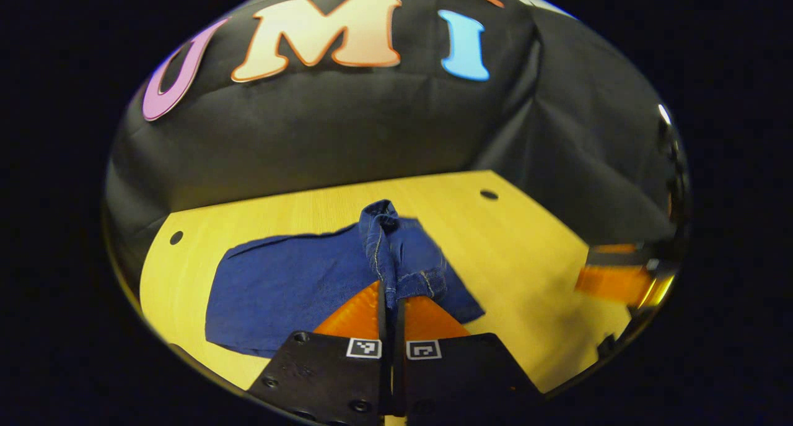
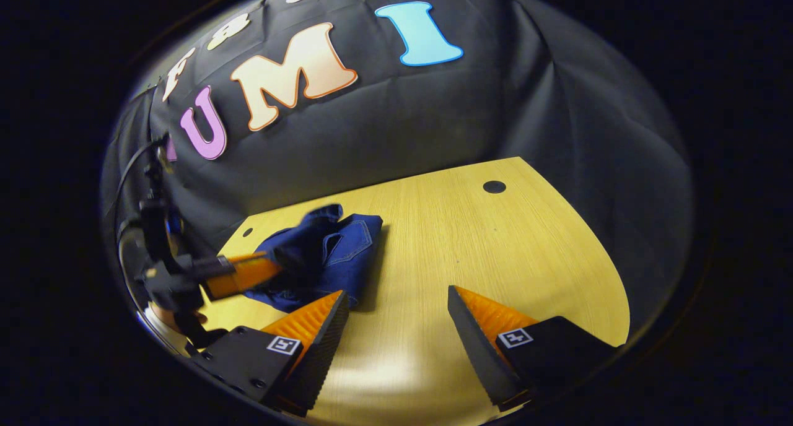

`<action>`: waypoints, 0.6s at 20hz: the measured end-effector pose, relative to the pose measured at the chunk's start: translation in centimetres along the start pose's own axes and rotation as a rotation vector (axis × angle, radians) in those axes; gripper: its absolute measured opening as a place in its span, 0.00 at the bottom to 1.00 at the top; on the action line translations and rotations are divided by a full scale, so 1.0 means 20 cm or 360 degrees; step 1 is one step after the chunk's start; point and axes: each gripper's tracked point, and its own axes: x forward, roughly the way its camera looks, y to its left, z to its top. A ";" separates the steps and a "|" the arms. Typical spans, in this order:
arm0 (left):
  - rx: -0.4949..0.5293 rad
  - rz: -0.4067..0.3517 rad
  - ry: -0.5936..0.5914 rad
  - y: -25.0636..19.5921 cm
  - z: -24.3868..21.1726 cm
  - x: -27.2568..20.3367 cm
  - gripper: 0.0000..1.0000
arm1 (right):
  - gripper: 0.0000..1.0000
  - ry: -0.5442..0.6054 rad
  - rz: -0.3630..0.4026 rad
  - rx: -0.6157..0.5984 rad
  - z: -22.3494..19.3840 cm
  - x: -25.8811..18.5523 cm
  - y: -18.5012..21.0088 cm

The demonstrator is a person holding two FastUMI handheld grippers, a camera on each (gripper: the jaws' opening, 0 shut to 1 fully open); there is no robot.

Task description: Grasp the waist and the cuffs of the jeans and fold them to make the two legs overlap; first hold the waist and fold one-third of the jeans toward the cuffs, then hold the cuffs and fold the remaining one-third in the same direction to finish folding.

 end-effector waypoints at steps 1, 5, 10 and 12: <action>0.0027 -0.0031 0.0032 -0.04 -0.06 0.00 0.04 | 0.99 -0.0003 0.0014 -0.0008 0.00 0.00 0.02; -0.0009 -0.0107 -0.0120 -0.17 0.03 -0.15 0.67 | 0.99 -0.0006 0.0072 -0.0035 0.00 -0.04 0.10; -0.0037 0.0067 -0.0260 0.00 0.12 -0.49 0.96 | 0.99 -0.0072 0.0117 -0.0087 0.03 -0.16 0.27; -0.0084 0.0151 -0.0294 0.13 0.11 -0.62 0.96 | 0.98 -0.0115 0.0116 -0.0094 0.04 -0.21 0.34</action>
